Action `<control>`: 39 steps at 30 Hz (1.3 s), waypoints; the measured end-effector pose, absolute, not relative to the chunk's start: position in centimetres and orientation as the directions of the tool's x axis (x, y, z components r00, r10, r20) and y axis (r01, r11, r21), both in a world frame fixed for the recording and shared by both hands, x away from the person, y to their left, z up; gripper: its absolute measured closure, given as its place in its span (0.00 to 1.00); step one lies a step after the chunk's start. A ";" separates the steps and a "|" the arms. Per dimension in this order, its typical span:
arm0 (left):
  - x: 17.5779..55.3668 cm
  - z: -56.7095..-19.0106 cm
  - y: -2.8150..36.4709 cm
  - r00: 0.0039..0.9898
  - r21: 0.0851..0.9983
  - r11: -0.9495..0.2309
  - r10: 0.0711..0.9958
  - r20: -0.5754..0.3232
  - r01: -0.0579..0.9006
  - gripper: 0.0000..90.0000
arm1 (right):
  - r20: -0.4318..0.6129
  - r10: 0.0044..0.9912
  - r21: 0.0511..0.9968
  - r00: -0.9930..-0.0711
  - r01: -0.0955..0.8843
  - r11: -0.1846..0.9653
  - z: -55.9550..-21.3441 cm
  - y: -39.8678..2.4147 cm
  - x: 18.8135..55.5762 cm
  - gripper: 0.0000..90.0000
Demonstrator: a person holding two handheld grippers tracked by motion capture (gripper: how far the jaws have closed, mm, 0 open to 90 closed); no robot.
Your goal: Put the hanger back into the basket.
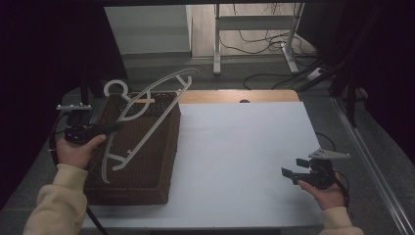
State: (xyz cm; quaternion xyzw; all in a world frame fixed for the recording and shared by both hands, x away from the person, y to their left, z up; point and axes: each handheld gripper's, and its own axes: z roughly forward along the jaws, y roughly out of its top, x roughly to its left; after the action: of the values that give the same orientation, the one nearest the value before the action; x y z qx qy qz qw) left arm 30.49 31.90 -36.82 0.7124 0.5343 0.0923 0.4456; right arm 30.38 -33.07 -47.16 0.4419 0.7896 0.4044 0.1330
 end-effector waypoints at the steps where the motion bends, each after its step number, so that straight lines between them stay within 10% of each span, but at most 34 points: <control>1: 30.5 -36.9 32.2 0.409 0.732 -0.033 0.846 -0.342 0.681 0.91 | 0.147 0.805 0.756 -0.575 0.590 0.284 -47.2 -33.1 30.4 0.26; 39: 31.0 -41.9 37.7 0.359 0.673 -0.090 0.893 -0.272 0.734 0.91 | 0.131 0.804 0.745 -0.580 0.593 0.306 -47.4 -32.9 30.3 0.26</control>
State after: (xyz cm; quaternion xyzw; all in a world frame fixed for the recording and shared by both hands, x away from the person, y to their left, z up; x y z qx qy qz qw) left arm 30.96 37.69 -41.92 0.7309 0.5564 0.1043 0.3812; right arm 30.33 -32.87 -47.39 0.4382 0.7969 0.3936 0.1342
